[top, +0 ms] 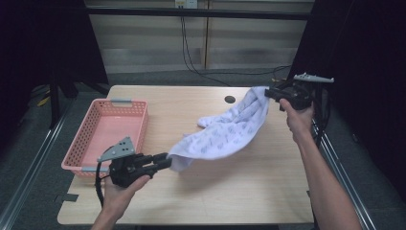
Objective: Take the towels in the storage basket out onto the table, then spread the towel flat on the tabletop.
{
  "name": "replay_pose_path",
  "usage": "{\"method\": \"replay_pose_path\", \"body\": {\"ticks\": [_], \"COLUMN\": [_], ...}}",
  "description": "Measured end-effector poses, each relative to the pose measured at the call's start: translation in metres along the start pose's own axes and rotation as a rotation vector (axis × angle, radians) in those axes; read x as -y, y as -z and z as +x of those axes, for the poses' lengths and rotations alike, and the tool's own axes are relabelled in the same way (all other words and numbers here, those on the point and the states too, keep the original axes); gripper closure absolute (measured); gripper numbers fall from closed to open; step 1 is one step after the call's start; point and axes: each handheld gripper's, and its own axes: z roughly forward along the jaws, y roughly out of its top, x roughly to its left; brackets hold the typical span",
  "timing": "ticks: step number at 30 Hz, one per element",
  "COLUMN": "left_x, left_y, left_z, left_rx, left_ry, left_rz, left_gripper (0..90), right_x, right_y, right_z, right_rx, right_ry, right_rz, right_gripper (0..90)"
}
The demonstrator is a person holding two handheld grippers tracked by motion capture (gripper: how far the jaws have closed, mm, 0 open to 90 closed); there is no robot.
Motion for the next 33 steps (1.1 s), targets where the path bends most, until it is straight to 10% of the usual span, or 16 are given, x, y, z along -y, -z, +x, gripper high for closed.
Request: {"method": "replay_pose_path", "body": {"ticks": [4, 21, 33], "left_x": [0.006, 0.058, 0.053], "left_y": [-0.011, -0.055, -0.043], "left_z": [0.004, 0.059, 0.062], "left_rx": [0.006, -0.047, -0.05], "left_ry": [0.02, 0.119, 0.127], "left_rz": [0.03, 0.25, 0.177], "left_gripper": [52.1, 55.1, 62.6], "right_x": [0.02, 0.117, 0.16], "right_y": [-0.001, 0.006, -0.054], "right_z": [0.006, 0.083, 0.168], "right_rx": [-0.003, -0.283, -0.501], "right_ry": [0.024, 0.068, 0.164], "right_rz": [0.059, 0.226, 0.408], "right_gripper": [51.5, 46.5, 42.6]}}
